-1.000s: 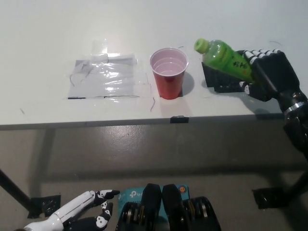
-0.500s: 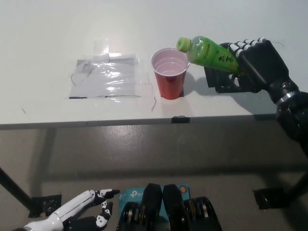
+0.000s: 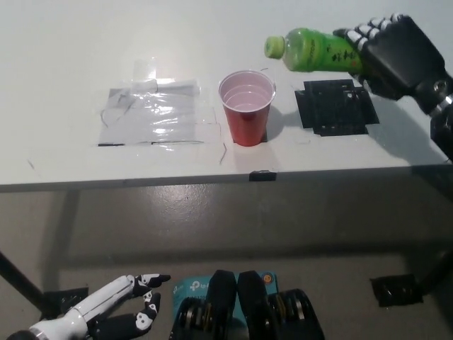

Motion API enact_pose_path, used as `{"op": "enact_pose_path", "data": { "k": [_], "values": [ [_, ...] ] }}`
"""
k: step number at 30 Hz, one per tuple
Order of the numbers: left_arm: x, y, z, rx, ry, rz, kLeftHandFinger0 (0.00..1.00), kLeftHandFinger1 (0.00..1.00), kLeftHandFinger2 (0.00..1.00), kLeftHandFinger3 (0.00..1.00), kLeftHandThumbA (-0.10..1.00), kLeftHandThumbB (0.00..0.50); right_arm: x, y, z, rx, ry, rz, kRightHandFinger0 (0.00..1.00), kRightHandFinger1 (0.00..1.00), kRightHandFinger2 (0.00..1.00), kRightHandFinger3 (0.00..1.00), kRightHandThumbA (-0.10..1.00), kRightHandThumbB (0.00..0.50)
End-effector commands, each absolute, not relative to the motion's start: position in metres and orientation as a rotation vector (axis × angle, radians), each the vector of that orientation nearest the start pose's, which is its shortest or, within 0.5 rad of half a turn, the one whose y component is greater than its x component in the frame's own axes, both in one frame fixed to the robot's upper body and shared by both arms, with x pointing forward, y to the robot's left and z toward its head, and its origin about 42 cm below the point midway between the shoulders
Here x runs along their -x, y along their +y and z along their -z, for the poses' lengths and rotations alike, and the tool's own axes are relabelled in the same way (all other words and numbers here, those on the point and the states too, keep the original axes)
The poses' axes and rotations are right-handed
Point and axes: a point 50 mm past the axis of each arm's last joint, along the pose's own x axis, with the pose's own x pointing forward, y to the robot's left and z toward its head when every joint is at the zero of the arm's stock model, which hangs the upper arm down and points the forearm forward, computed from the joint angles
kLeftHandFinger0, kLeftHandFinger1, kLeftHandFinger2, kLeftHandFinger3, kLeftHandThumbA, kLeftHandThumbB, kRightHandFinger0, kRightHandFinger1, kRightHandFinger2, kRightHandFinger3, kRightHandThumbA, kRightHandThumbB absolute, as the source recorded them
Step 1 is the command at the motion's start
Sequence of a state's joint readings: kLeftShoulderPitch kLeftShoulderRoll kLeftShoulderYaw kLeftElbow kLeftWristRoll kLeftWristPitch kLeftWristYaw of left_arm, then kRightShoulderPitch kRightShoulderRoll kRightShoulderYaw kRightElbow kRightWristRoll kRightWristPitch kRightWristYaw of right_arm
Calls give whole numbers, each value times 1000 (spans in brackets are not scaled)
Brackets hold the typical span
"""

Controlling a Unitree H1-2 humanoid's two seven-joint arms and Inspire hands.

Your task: The robot uses its right hand to pick up a bottle kept in the middle of the desk and tilt it into a cup kept next to it to pour water out

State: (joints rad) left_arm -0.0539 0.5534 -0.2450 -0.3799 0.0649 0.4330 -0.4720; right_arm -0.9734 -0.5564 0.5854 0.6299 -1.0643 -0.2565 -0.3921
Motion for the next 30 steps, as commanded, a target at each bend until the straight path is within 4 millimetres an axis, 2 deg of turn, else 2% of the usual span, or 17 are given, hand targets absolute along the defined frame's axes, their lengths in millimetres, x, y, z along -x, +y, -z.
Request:
{"op": "enact_pose_path", "data": {
  "k": [1,6,7,9,10,12,13,15,17,18,19,20,21,23,27,28,30],
  "values": [
    [-272,278,-191,-657,176,678,1000,1000,1000,1000,969,301,-527,-245,-385,1793,-1055,-19,0,6,155,239,-22,163],
    [-273,277,-191,-652,169,685,1000,1000,1000,1000,958,300,-527,-240,-391,1828,-1086,-32,0,17,212,194,-50,99],
    [-273,277,-192,-652,164,686,1000,999,1000,1000,957,302,-527,-234,-393,1850,-1115,-56,0,28,225,299,-12,77],
    [-274,276,-192,-649,166,693,1000,1000,1000,1000,953,287,-526,-234,-397,1927,-1173,-59,0,0,174,269,-26,71],
    [-274,276,-192,-647,165,693,1000,1000,1000,1000,947,285,-526,-233,-397,1943,-1180,-60,0,0,170,253,-24,69],
    [-275,276,-195,-658,150,696,1000,1000,1000,1000,952,269,-528,-235,-407,2062,-1220,-64,0,0,169,155,-42,129],
    [-276,276,-195,-658,150,696,1000,1000,1000,1000,954,269,-528,-235,-407,2063,-1221,-64,0,0,170,153,-41,129],
    [-276,277,-196,-653,157,689,1000,1000,1000,1000,944,277,-530,-237,-417,2087,-1231,-86,0,1,186,139,-27,172],
    [-277,277,-198,-655,156,683,1000,1000,1000,1000,945,281,-531,-237,-428,2084,-1232,-102,0,0,181,203,26,128],
    [-277,277,-198,-657,159,681,1000,1000,1000,1000,948,283,-531,-237,-430,2085,-1233,-99,0,0,161,212,48,122],
    [-277,277,-198,-655,159,679,1000,1000,1000,1000,947,292,-530,-238,-432,2106,-1224,-99,0,0,156,267,49,109],
    [-276,277,-198,-651,161,673,1000,1000,1000,1000,943,297,-529,-241,-437,2145,-1252,-78,0,0,115,282,97,138],
    [-276,277,-198,-651,161,672,1000,1000,1000,1000,942,298,-529,-241,-437,2149,-1256,-76,0,0,83,285,95,139],
    [-277,278,-197,-661,163,680,1000,1000,1000,1000,968,315,-530,-243,-443,2173,-1263,-85,0,0,55,244,92,148],
    [-277,277,-197,-661,158,676,1000,1000,1000,1000,962,316,-531,-243,-447,2179,-1268,-61,0,0,39,192,41,123],
    [-277,277,-197,-657,161,678,1000,1000,1000,1000,957,302,-531,-242,-449,2175,-1287,-58,0,0,25,178,30,116],
    [-277,277,-198,-665,157,681,1000,1000,1000,1000,961,303,-532,-240,-451,2174,-1327,-47,0,0,5,155,19,129]
  ]
}}
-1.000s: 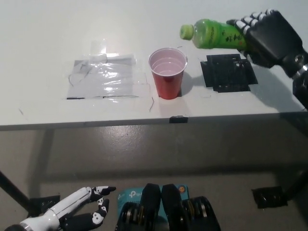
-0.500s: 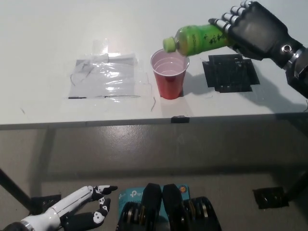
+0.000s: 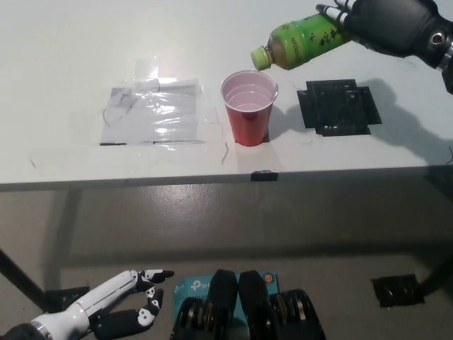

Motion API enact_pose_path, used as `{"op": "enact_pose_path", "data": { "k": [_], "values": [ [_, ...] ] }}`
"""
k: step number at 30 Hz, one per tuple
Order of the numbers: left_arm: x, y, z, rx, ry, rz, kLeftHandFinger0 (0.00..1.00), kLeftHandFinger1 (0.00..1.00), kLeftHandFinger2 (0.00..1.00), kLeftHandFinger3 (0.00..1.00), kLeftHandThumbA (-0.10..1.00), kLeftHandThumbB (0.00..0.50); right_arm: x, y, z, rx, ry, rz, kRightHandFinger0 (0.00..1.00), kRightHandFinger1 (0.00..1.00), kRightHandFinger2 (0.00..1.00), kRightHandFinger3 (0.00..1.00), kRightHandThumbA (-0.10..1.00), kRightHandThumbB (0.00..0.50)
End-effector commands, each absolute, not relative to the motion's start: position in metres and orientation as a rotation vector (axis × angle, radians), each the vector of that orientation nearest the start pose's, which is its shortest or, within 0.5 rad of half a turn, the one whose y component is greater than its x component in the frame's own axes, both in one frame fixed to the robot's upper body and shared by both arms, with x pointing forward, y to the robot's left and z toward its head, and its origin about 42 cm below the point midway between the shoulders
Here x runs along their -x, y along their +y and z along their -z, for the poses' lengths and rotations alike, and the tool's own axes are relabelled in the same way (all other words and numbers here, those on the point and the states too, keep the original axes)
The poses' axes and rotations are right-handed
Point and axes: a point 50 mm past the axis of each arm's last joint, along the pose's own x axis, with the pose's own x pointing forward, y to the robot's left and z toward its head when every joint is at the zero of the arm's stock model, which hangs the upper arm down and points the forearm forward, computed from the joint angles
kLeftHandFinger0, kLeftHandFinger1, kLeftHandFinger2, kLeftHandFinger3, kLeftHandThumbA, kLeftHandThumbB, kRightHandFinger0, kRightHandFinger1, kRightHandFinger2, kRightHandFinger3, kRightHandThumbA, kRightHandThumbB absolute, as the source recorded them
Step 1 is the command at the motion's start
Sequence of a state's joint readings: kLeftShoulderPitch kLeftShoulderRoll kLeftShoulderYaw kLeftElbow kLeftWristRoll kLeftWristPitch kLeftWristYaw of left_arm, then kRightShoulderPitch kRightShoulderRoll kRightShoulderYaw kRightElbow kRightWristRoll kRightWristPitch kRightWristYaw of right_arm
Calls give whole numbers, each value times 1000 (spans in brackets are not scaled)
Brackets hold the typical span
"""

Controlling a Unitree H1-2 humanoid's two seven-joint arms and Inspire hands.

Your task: The robot uses its right hand to pick up a bottle kept in the middle of the desk and tilt it into a cup kept next to it to pour water out

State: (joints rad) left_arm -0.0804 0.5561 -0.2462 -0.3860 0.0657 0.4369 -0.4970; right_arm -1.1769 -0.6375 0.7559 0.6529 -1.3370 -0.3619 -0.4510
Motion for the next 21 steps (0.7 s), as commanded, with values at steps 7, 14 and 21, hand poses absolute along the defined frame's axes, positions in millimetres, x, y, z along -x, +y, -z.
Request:
{"op": "enact_pose_path", "data": {
  "k": [7,14,21],
  "values": [
    [-279,276,-197,-660,149,687,1000,1000,1000,1000,954,289,-531,-232,-447,2130,-1314,-53,0,0,49,154,-6,139],
    [-276,276,-197,-662,160,678,1000,1000,1000,1000,970,301,-531,-225,-436,2022,-1216,-78,0,0,174,279,-36,96],
    [-273,275,-191,-648,168,676,1000,1000,1000,1000,976,326,-531,-225,-395,1591,-935,51,0,0,131,278,-36,156]
  ]
}}
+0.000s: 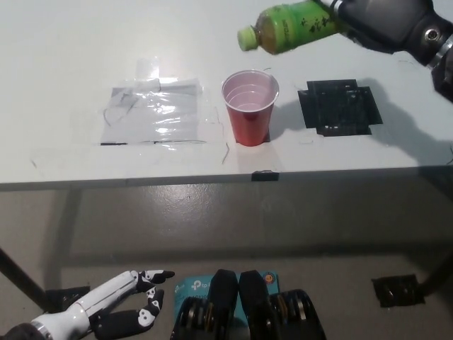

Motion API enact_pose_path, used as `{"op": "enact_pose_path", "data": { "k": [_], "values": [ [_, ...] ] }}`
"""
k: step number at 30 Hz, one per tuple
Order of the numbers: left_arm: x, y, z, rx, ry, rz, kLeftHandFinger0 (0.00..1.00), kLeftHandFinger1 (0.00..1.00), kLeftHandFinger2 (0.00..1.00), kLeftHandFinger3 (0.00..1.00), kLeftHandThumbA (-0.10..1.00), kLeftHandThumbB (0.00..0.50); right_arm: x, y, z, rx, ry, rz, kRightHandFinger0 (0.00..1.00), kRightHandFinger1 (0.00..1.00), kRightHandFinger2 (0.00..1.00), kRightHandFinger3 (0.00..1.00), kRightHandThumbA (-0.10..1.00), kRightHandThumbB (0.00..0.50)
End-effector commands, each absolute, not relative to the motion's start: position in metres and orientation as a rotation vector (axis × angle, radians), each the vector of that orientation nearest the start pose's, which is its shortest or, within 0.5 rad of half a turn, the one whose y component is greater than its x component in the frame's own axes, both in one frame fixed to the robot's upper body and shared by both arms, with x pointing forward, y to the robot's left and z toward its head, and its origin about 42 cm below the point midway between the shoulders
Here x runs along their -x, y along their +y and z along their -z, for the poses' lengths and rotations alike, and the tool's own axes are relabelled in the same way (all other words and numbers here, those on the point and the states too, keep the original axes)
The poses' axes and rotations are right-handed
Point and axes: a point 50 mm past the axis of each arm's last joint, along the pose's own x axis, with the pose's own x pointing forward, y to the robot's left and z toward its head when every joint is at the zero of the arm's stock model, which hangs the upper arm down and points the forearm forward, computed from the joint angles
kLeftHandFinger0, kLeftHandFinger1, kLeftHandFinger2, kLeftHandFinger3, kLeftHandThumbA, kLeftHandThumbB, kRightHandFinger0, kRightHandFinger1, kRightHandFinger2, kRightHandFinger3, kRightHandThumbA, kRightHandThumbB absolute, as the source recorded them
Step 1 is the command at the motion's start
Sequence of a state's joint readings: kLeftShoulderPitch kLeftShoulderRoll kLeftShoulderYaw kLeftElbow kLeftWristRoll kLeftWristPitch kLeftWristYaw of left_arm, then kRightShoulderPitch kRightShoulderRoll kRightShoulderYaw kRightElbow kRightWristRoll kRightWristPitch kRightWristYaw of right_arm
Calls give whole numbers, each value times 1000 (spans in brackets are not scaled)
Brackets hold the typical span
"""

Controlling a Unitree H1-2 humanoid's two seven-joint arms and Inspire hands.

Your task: The robot uses its right hand to pick up a bottle kept in the middle of the desk and tilt it into a cup kept next to it to pour water out

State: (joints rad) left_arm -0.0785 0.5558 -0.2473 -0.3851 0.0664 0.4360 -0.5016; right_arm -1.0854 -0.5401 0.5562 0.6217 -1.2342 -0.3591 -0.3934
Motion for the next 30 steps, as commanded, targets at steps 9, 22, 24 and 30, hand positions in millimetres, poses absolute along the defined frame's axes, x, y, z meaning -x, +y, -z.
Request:
{"op": "enact_pose_path", "data": {
  "k": [9,22,24,30],
  "values": [
    [-267,274,-187,-630,170,677,1000,1000,1000,1000,957,289,-525,-216,-347,1250,-673,80,0,0,96,268,-100,0],
    [-263,274,-185,-620,181,664,1000,1000,1000,1000,953,322,-522,-219,-283,390,-298,170,0,0,0,259,-100,0],
    [-263,273,-186,-621,180,665,1000,1000,1000,1000,951,315,-522,-217,-277,316,-272,193,0,0,0,229,-100,0],
    [-261,273,-184,-596,171,654,1000,1000,1000,1000,930,314,-527,-205,-269,252,-248,200,0,0,0,206,-100,0]
  ]
}}
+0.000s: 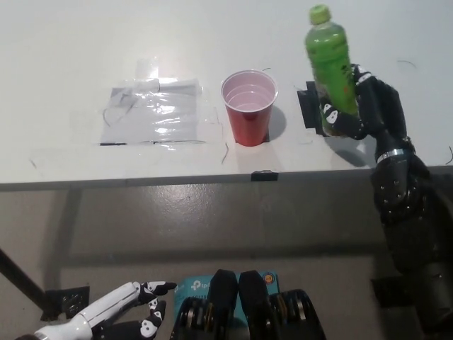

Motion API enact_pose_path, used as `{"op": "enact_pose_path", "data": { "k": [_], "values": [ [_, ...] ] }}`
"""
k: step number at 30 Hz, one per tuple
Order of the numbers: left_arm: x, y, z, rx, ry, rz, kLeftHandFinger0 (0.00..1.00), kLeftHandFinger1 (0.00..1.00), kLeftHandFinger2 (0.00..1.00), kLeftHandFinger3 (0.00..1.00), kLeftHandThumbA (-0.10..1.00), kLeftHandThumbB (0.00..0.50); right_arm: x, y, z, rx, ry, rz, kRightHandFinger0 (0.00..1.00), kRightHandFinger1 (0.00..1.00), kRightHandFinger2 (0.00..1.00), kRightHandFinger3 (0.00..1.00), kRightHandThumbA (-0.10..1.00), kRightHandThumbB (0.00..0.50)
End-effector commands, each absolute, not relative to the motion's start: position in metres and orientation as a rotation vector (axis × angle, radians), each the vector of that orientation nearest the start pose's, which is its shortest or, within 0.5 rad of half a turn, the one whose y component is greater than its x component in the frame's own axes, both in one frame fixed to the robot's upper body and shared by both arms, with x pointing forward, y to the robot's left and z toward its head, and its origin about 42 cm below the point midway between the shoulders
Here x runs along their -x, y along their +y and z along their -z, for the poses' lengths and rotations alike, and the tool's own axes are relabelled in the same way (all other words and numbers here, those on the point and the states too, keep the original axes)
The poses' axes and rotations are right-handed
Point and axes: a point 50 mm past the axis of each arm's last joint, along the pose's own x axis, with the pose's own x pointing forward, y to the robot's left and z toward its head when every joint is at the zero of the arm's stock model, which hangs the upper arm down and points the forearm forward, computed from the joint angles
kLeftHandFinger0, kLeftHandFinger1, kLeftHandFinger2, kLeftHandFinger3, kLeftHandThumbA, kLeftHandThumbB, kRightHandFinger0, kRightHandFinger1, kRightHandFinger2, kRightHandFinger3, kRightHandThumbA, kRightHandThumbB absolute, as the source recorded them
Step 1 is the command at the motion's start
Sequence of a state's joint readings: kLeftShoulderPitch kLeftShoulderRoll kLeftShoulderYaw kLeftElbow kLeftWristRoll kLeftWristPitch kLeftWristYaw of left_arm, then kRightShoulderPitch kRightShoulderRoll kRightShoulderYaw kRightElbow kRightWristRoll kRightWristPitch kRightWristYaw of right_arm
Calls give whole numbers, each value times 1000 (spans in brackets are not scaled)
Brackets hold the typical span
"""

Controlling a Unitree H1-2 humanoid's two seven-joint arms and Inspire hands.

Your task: The robot uses its right hand to pick up a bottle kept in the middle of the desk and tilt it into a cup kept next to it to pour water out

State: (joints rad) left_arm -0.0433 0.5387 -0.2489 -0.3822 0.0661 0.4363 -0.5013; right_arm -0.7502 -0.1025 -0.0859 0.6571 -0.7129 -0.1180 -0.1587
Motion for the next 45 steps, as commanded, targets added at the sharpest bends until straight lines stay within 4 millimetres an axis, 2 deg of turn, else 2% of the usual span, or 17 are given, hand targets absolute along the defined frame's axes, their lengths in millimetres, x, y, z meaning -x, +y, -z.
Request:
{"op": "enact_pose_path", "data": {
  "k": [1,11,15,20,22,26,28,31,32,33,34,35,36,38,39,41,45],
  "values": [
    [-260,274,-184,-610,176,656,1000,1000,1000,1000,957,322,-527,-201,-266,242,-248,193,0,0,0,197,-100,0],
    [-260,275,-184,-588,173,645,1000,1000,1000,1000,908,312,-528,-189,-241,290,-400,149,0,0,0,269,-100,0],
    [-260,273,-183,-582,175,643,1000,1000,1000,1000,903,319,-523,-190,-233,394,-492,137,0,0,0,353,-100,0],
    [-262,273,-184,-586,165,647,1000,1000,1000,1000,913,315,-518,-192,-231,580,-576,156,0,0,22,350,-100,1],
    [-263,274,-184,-591,167,652,1000,1000,1000,1000,929,325,-516,-194,-232,670,-636,179,11,87,44,331,-100,23],
    [-263,274,-183,-601,173,651,1000,1000,1000,1000,938,322,-514,-196,-235,804,-748,216,0,111,27,332,-100,49],
    [-263,274,-183,-604,173,650,1000,1000,1000,1000,939,328,-514,-198,-235,823,-767,224,0,128,26,336,-100,40],
    [-263,274,-183,-606,174,653,1000,1000,1000,1000,938,326,-513,-203,-235,864,-800,235,0,264,84,380,-100,1],
    [-263,274,-183,-611,174,656,1000,1000,1000,1000,955,337,-512,-206,-233,869,-802,245,96,378,222,641,9,0],
    [-263,273,-184,-608,175,654,1000,1000,1000,1000,957,345,-512,-207,-231,878,-791,243,268,542,409,879,179,0],
    [-263,273,-184,-603,173,652,1000,1000,1000,1000,948,340,-513,-208,-228,890,-751,242,512,747,647,1000,391,0],
    [-262,273,-184,-602,172,651,1000,1000,1000,1000,943,335,-514,-209,-224,926,-716,244,744,966,958,1000,534,30],
    [-262,273,-184,-603,177,649,1000,1000,1000,1000,938,322,-515,-209,-221,953,-675,250,971,1000,1000,1000,760,44],
    [-262,274,-183,-603,178,649,1000,1000,1000,1000,936,318,-516,-209,-217,962,-624,260,1000,1000,1000,1000,825,96],
    [-264,274,-185,-597,175,641,1000,1000,1000,1000,922,326,-519,-207,-216,964,-581,273,1000,1000,1000,1000,824,164],
    [-264,274,-185,-596,175,640,1000,1000,1000,1000,917,324,-519,-207,-213,963,-560,279,1000,1000,1000,1000,820,205],
    [-264,275,-186,-594,167,631,1000,1000,1000,1000,923,327,-521,-204,-208,983,-503,279,1000,1000,1000,1000,880,214]
  ]
}}
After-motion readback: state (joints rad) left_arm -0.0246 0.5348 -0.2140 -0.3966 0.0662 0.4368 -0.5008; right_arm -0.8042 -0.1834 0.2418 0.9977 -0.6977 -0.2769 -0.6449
